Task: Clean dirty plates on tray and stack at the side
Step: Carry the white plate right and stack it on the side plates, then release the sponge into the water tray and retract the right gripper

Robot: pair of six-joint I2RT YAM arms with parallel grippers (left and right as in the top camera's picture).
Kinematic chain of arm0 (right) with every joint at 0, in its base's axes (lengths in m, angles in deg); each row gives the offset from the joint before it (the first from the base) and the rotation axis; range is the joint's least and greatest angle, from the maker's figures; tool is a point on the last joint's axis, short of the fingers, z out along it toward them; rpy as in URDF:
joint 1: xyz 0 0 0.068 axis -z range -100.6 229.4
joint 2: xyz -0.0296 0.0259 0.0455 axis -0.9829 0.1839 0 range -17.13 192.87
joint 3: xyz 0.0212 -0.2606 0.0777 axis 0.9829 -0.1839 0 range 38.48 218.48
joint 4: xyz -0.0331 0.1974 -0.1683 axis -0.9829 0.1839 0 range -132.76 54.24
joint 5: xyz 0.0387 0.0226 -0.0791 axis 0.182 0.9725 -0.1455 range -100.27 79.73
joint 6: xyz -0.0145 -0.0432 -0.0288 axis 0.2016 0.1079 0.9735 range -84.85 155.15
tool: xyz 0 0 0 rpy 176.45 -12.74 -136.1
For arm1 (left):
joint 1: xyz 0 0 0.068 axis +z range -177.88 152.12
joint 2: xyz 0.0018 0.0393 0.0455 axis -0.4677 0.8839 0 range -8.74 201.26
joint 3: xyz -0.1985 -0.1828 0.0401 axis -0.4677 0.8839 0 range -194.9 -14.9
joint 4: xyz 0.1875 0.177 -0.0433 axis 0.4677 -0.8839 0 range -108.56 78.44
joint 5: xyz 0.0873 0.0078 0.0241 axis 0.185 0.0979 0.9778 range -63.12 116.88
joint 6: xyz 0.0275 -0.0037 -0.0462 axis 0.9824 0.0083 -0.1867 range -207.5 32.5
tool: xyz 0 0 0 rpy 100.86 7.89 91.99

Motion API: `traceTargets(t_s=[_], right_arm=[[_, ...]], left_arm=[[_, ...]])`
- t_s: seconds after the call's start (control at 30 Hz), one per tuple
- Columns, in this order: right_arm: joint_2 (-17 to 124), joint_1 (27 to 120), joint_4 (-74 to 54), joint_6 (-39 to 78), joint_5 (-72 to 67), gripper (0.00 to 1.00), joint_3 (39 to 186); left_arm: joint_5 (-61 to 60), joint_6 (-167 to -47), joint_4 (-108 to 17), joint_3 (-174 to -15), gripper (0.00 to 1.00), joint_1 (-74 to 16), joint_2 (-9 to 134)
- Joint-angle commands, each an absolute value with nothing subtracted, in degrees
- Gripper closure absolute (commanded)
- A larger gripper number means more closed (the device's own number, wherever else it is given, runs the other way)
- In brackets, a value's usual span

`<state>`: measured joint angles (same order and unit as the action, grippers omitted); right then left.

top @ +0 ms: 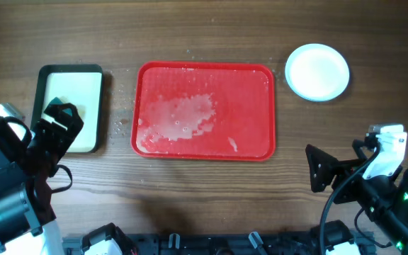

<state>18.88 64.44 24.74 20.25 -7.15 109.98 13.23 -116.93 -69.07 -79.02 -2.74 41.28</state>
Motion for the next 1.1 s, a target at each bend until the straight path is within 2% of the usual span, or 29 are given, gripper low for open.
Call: traceTargets(t_s=[0.0, 0.3, 0.4, 0.7, 0.87, 1.07], right_arm=[[18.71, 64.20, 25.49, 19.95, -8.16, 0.00, 109.98], [18.66, 64.11, 28.33, 20.10, -8.55, 0.00, 109.83], [14.49, 64.05, 25.73, 23.55, -9.01, 0.00, 103.47], [-9.73, 71.24, -22.51, 29.23, -1.21, 0.00, 61.96], [-16.74, 71.24, -33.46, 29.15, -1.23, 0.00, 50.36], [-16.94, 72.33, -42.36, 30.76, -1.30, 0.00, 44.24]], left_arm=[[12.11, -116.87, -69.10, -78.67, 0.00, -2.85, 42.06], [12.14, -116.84, -69.10, -78.67, 0.00, -2.85, 44.05], [12.14, -116.84, -69.10, -78.67, 0.00, -2.85, 44.97], [12.14, -116.87, -69.10, -78.67, 0.00, -2.85, 47.70], [12.11, -116.84, -69.10, -78.67, 0.00, -2.85, 49.43], [12.14, -116.84, -69.10, -78.67, 0.00, -2.85, 50.52]])
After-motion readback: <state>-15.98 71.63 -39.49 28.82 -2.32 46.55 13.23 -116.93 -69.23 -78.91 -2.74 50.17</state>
